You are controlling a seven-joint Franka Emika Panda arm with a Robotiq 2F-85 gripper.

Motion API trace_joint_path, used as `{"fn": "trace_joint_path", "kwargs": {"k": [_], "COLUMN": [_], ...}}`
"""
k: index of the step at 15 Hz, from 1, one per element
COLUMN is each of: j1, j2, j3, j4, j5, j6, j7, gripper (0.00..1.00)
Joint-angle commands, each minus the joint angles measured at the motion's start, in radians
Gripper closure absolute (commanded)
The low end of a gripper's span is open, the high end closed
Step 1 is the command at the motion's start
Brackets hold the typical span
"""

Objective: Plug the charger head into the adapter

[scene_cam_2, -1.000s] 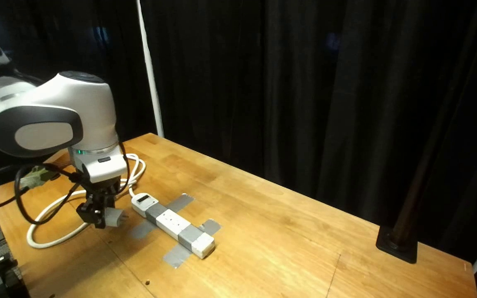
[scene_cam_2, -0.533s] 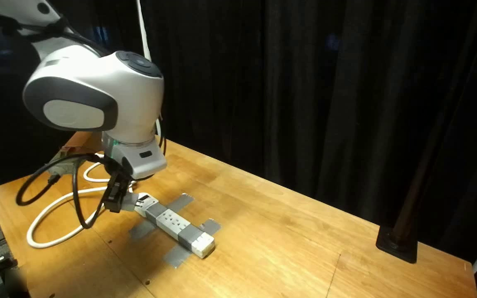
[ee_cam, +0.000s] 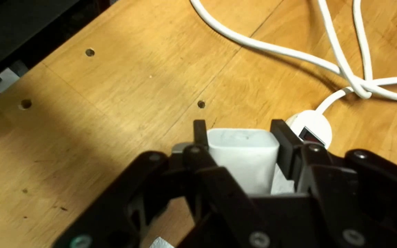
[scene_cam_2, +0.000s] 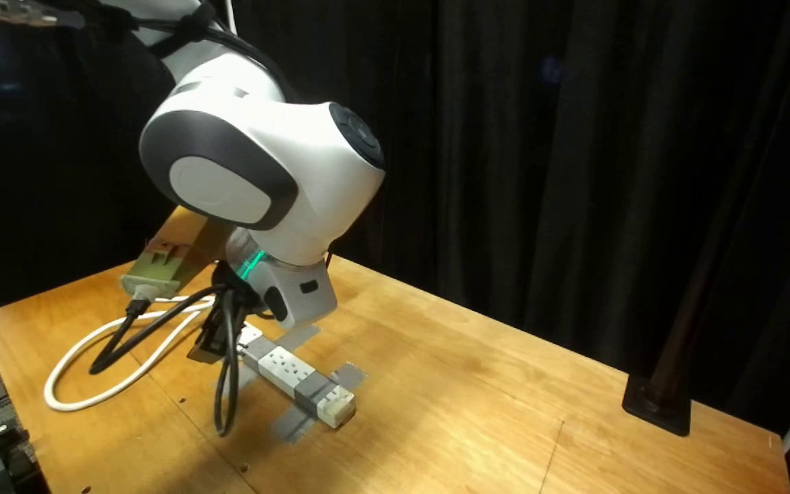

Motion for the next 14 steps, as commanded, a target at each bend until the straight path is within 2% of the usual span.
{"fn": "trace_joint_path", "kwargs": {"k": [1, 8, 11, 14], "j1": [0.043, 0.116, 0.114, 0.101], "j2": [0.095, 0.235, 0.269, 0.301], "j3": [-0.065, -0.144, -0.164, -0.178], "j4": [0.143, 0.312, 0.355, 0.373], "j5": [-0.005, -0.073, -0.047, -0.009], "j6": [-0.206, -0.421, -0.482, -0.497], "j7": [0.010, 0.331, 0.377, 0.376], "gripper": [0.77, 0.77, 0.77, 0.77]}}
